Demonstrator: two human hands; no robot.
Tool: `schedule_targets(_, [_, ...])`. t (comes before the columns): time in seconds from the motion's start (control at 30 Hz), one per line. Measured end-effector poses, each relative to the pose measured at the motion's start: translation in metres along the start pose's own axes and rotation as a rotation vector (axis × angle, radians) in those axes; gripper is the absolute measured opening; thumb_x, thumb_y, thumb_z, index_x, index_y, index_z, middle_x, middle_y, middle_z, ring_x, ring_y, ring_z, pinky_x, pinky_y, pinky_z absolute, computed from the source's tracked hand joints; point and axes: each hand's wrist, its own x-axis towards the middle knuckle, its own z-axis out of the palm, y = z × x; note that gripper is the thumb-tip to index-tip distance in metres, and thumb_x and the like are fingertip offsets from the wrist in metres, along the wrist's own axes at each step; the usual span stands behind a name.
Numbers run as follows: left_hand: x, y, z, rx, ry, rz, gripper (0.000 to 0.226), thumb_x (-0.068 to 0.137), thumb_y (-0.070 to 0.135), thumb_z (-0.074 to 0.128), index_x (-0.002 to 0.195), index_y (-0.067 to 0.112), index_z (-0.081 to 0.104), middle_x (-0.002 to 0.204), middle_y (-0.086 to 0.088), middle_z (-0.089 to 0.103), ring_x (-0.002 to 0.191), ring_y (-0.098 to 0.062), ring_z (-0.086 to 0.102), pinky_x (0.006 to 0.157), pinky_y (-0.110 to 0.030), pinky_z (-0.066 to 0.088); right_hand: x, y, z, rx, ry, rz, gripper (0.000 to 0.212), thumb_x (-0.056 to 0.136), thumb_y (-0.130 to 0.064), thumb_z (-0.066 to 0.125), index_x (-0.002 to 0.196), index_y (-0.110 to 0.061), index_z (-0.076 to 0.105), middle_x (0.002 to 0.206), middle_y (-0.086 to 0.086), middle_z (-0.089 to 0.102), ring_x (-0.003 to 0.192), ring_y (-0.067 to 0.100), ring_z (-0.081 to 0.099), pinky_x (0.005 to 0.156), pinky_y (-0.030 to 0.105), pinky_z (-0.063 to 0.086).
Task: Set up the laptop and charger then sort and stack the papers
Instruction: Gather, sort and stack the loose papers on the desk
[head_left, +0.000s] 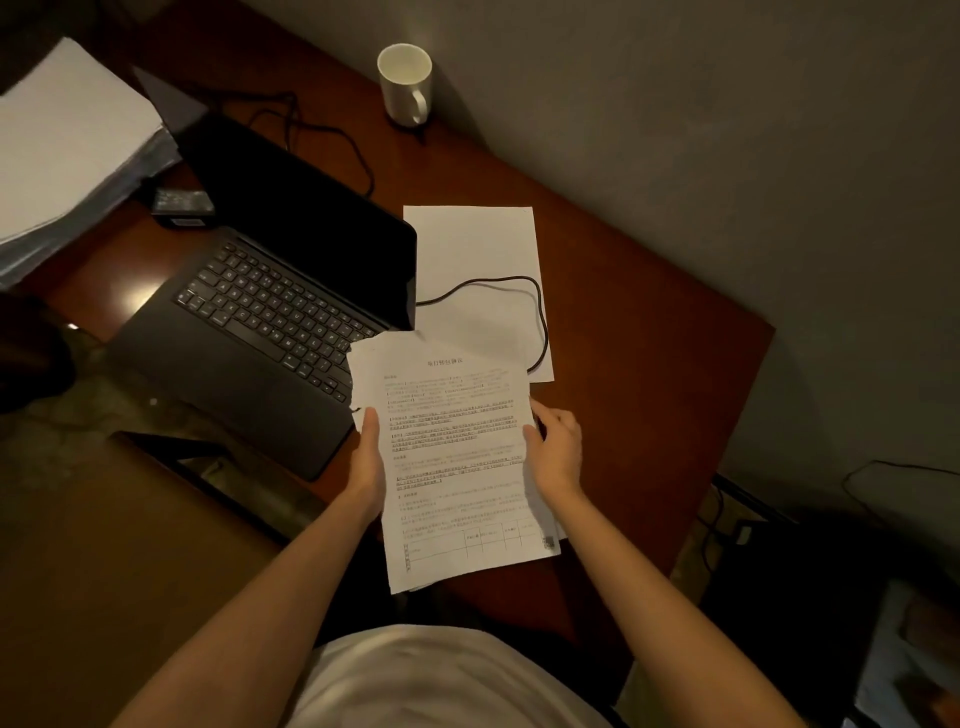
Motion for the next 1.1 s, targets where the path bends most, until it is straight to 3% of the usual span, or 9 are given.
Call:
schedule_targets(0.23, [-0.004, -0.004, 0.008, 0.111, 0.093, 0.095, 0.027, 0.081, 0.033, 0.074, 0.103, 0.018, 0.066, 0.109, -0.01, 0.07, 0.092, -0.029, 0.069, 0.088, -0.048, 0.054, 0.004, -0.003, -0.005, -0.036, -0.226, -0.058, 0.062, 0.097, -0.023, 0.049, 0.149, -0.035, 0.019, 0.135, 0.002, 0.035, 0.122, 0.018, 0.038, 0.102, 0.036, 0.04])
schedule_targets(0.33, [-0.008, -0.002, 0.008, 0.043, 0.051, 0.077, 0.041, 0.087, 0.051, 0.058, 0.112, 0.019, 0.064, 0.114, -0.01, 0.068, 0.099, -0.03, 0.066, 0.09, -0.047, 0.051, 0.015, -0.007, -0.013, 0.096, -0.16, 0.119, 0.057, 0.096, -0.025, 0.051, 0.148, -0.021, 0.029, 0.122, 0.004, 0.05, 0.107, 0.02, 0.054, 0.089, 0.033, 0.048])
schedule_targets(0.47, [-0.004, 0.0, 0.005, -0.138, -0.022, -0.004, 0.068, 0.091, 0.071, 0.018, 0.122, 0.025, 0.058, 0.112, -0.007, 0.065, 0.104, -0.03, 0.059, 0.096, -0.046, 0.044, 0.018, -0.013, -0.02, -0.028, -0.335, 0.11, 0.039, 0.095, -0.026, 0.053, 0.131, -0.011, 0.048, 0.103, 0.0, 0.056, 0.088, 0.015, 0.055, 0.059, 0.021, 0.041])
schedule_targets(0.6, [-0.01, 0.005, 0.008, 0.045, 0.064, -0.003, 0.056, 0.096, 0.061, 0.028, 0.103, 0.02, 0.065, 0.102, -0.008, 0.068, 0.09, -0.027, 0.065, 0.075, -0.038, 0.052, 0.021, -0.016, -0.035, -0.095, -0.466, 0.073, 0.029, 0.096, -0.028, 0.05, 0.121, -0.014, 0.054, 0.116, -0.003, 0.059, 0.096, 0.013, 0.054, 0.071, 0.025, 0.043])
schedule_targets(0.73, [-0.012, 0.004, 0.006, 0.029, -0.001, 0.0, 0.049, 0.093, 0.062, 0.037, 0.11, 0.024, 0.064, 0.112, -0.008, 0.068, 0.101, -0.03, 0.064, 0.09, -0.049, 0.05, 0.043, -0.029, -0.041, 0.013, -0.086, 0.201, 0.028, 0.098, -0.017, 0.048, 0.123, -0.011, 0.057, 0.124, 0.005, 0.059, 0.106, 0.02, 0.058, 0.081, 0.027, 0.045])
schedule_targets(0.8, [-0.01, 0.001, 0.006, 0.101, 0.038, 0.026, 0.034, 0.092, 0.044, 0.055, 0.111, 0.017, 0.063, 0.106, -0.009, 0.07, 0.093, -0.029, 0.068, 0.079, -0.045, 0.055, 0.06, -0.039, -0.039, 0.172, 0.088, 0.34, 0.035, 0.097, -0.01, 0.047, 0.131, -0.011, 0.052, 0.134, 0.008, 0.053, 0.115, 0.023, 0.055, 0.083, 0.025, 0.043])
schedule_targets(0.9, [-0.011, 0.001, 0.01, 0.181, 0.1, 0.065, 0.026, 0.087, 0.018, 0.068, 0.111, 0.013, 0.06, 0.095, -0.005, 0.069, 0.079, -0.021, 0.067, 0.058, -0.032, 0.052, 0.092, -0.048, -0.038, 0.459, 0.138, 0.477, 0.041, 0.097, -0.007, 0.045, 0.138, -0.011, 0.045, 0.14, 0.008, 0.047, 0.126, 0.025, 0.048, 0.097, 0.03, 0.043])
schedule_targets(1.03, [-0.002, -0.001, 0.011, 0.144, 0.139, 0.088, 0.028, 0.085, 0.013, 0.071, 0.111, 0.011, 0.062, 0.091, -0.001, 0.068, 0.079, -0.019, 0.066, 0.058, -0.029, 0.05, 0.135, -0.048, -0.033, 0.14, 0.066, 0.421, 0.034, 0.097, -0.004, 0.041, 0.13, -0.003, 0.05, 0.134, 0.008, 0.051, 0.121, 0.02, 0.052, 0.088, 0.025, 0.048])
schedule_targets(1.1, [0.001, -0.003, 0.012, 0.124, 0.156, 0.106, 0.027, 0.085, 0.012, 0.07, 0.111, 0.01, 0.063, 0.092, -0.001, 0.068, 0.082, -0.02, 0.066, 0.062, -0.029, 0.051, 0.154, -0.068, -0.042, 0.46, -0.033, 0.53, 0.035, 0.093, -0.002, 0.044, 0.128, 0.004, 0.05, 0.13, 0.017, 0.054, 0.118, 0.026, 0.057, 0.089, 0.029, 0.05])
